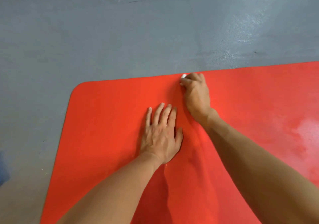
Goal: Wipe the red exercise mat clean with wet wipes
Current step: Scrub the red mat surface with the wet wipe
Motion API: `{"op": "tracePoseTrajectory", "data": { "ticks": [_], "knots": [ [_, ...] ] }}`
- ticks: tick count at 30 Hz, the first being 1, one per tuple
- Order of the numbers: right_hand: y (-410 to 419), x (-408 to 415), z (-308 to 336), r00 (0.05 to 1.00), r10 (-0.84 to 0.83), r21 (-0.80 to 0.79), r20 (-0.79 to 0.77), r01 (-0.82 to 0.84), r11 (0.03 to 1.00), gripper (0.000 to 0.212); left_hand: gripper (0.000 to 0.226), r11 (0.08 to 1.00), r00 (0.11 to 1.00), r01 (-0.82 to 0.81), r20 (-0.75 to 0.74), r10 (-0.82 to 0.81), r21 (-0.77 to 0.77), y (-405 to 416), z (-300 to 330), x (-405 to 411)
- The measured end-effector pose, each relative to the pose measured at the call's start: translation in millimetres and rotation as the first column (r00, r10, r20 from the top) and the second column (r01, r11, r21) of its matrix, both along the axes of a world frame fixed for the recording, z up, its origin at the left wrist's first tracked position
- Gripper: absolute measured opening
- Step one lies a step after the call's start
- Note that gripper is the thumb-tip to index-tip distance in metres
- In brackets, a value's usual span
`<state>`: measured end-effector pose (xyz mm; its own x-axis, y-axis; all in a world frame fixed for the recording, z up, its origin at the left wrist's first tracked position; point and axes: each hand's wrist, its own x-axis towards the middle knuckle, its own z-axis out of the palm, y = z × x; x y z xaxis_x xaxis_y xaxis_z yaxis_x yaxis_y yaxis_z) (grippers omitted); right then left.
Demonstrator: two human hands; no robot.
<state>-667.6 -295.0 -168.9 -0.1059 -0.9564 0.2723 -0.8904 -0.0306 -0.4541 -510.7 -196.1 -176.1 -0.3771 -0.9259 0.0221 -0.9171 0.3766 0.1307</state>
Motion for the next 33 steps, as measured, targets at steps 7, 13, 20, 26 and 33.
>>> {"op": "tracePoseTrajectory", "data": {
  "ticks": [7, 13, 20, 26, 33],
  "knots": [
    [-33, -26, 3, 0.944, 0.310, 0.018, -0.117, -0.310, 0.951, 0.028, 0.067, 1.000, 1.000, 0.001, -0.018, -0.002, -0.020, 0, 0, -1],
    [-21, -87, 0, 0.991, -0.113, 0.091, -0.075, 0.120, 0.989, 0.019, 0.067, 1.000, 1.000, 0.003, -0.012, -0.003, -0.031, -2, -3, 0],
    [56, -34, -2, 0.982, 0.189, -0.020, -0.031, -0.189, 0.982, 0.031, 0.067, 0.998, 1.000, -0.004, -0.015, 0.003, -0.065, -1, -5, 0],
    [100, -79, -5, 0.997, -0.058, -0.043, -0.044, 0.056, 0.997, 0.033, 0.068, 0.997, 1.000, -0.005, -0.029, 0.003, -0.079, -1, -6, -1],
    [155, -67, 5, 0.971, -0.207, -0.068, 0.119, 0.216, 0.974, 0.023, 0.069, 0.996, 0.999, -0.003, -0.039, -0.001, -0.088, -1, -7, 1]
  ]
}}
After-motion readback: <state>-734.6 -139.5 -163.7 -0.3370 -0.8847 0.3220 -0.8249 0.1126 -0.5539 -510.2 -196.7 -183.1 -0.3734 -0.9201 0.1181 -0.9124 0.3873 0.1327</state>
